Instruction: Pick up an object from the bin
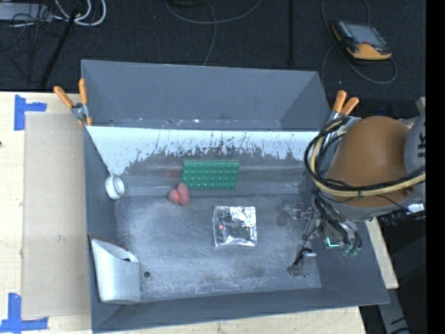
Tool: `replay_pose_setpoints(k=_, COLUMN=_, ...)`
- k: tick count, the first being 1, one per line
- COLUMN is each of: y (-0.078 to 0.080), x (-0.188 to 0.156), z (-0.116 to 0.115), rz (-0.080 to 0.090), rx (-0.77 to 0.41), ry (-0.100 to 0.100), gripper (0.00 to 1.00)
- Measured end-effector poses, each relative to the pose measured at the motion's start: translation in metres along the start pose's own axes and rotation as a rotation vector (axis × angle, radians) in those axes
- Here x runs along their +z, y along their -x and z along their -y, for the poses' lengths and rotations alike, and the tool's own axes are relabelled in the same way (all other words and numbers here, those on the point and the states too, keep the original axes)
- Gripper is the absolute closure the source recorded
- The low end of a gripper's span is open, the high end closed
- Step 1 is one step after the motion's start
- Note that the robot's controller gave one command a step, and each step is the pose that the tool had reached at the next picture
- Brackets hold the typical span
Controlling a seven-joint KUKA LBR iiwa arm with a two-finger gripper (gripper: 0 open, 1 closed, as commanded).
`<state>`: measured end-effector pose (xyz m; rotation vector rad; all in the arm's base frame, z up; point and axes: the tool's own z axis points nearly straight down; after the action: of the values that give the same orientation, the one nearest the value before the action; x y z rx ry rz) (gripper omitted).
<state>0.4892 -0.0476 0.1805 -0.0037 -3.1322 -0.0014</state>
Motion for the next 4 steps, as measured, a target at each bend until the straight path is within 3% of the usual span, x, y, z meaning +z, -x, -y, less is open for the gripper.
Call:
replay_pose_setpoints(k=1, y=0.068, x=0.085, z=-0.046, rz=0.009, rx=-0.020, ry=0.001, gripper=0.00)
replay_pose_setpoints(k=2, y=0.059, x=0.111, z=-0.057, rz=0.005, rx=0.143, ry=0.000, gripper=0.00)
replay_pose_setpoints(k=3, y=0.060, x=0.110, z=-0.057, rz=0.009, rx=0.140, ry=-0.001, gripper=1.00)
replay_pose_setpoints(k=4, y=0.030, x=0.000, z=-0.041, rz=0.016, rx=0.056, ry=-0.001, gripper=1.00)
